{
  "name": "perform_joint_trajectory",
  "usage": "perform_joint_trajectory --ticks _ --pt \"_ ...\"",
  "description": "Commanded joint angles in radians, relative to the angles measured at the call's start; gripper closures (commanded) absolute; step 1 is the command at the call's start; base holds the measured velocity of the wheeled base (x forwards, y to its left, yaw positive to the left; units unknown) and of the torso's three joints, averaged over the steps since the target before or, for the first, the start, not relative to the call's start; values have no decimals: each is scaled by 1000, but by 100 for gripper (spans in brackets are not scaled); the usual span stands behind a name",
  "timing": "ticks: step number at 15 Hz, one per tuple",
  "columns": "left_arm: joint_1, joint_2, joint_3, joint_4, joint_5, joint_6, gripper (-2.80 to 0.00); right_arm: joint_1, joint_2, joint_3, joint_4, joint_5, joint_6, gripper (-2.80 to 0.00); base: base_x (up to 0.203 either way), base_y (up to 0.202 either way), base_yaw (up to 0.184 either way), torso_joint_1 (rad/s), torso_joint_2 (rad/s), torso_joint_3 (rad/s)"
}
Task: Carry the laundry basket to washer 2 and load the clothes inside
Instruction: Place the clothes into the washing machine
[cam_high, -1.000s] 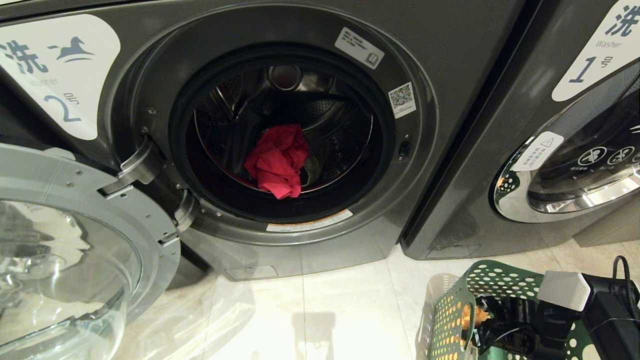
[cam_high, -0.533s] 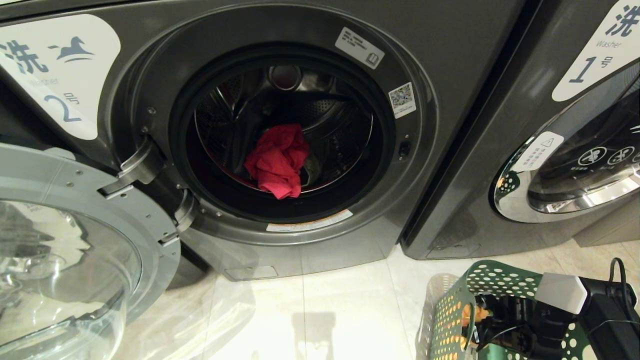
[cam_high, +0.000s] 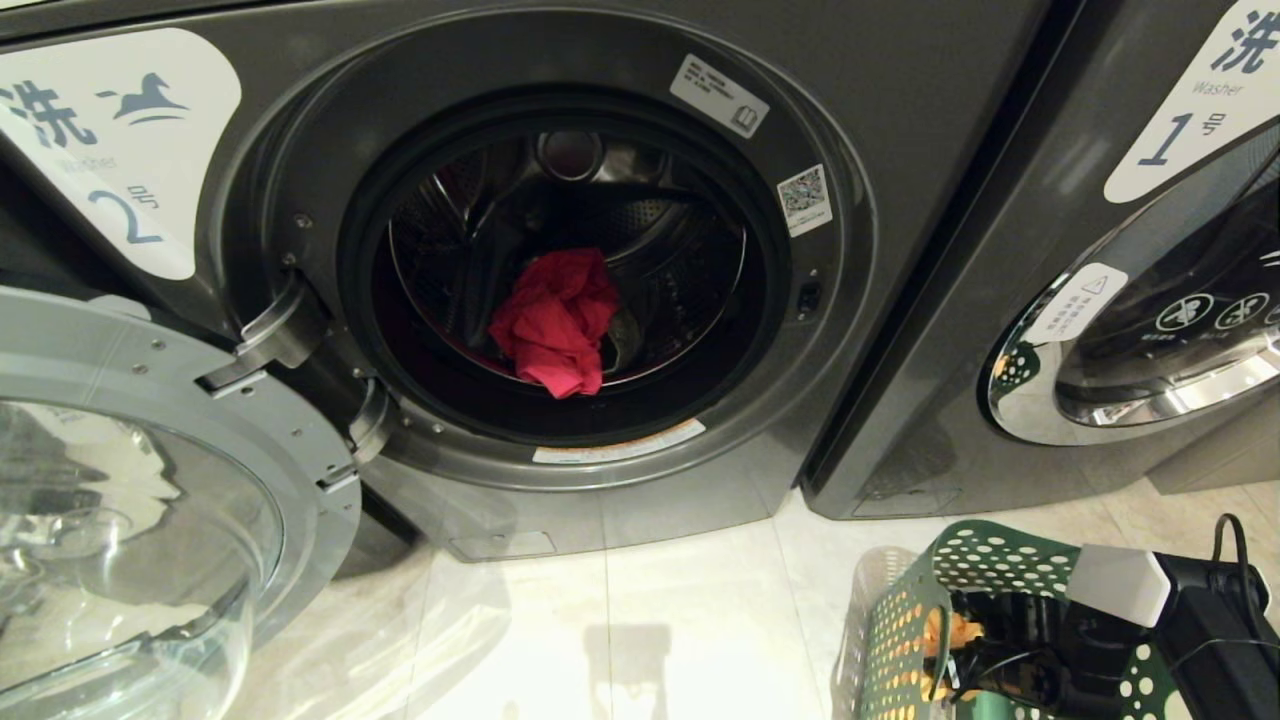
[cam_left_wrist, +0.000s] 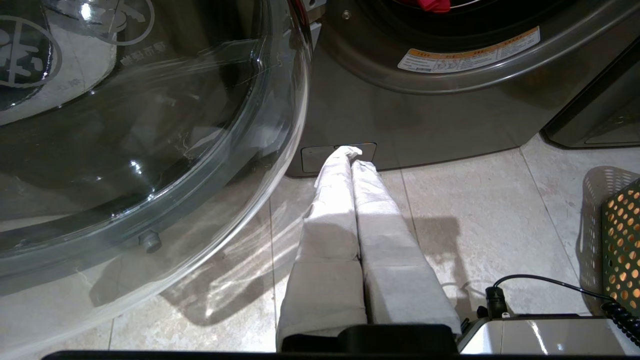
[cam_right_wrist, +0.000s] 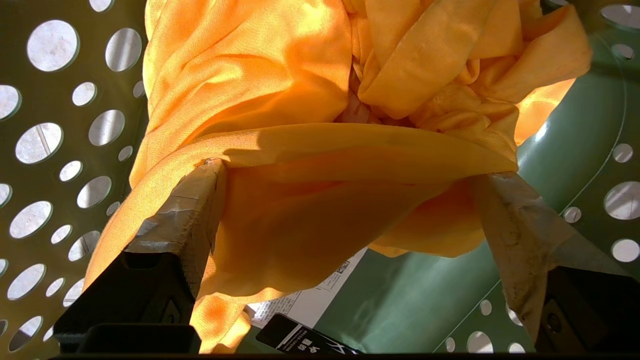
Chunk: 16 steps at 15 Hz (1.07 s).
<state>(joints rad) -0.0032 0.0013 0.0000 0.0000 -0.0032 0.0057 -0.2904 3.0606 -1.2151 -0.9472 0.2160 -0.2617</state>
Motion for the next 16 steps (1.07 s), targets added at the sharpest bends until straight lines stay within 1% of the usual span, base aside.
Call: perform_joint_trajectory --ticks 1,4,8,16 --pt "0 0 0 0 0 0 0 1 -3 2 -5 1 -3 -280 0 0 0 0 0 0" --pt "0 0 0 0 0 0 0 1 -5 3 -4 -15 -2 -280 0 0 0 0 0 0" --pt "0 0 0 0 0 0 0 -1 -5 5 28 -17 5 -280 0 0 0 0 0 0" --pt "0 0 0 0 0 0 0 14 -27 29 30 -26 11 -280 0 0 0 0 0 0"
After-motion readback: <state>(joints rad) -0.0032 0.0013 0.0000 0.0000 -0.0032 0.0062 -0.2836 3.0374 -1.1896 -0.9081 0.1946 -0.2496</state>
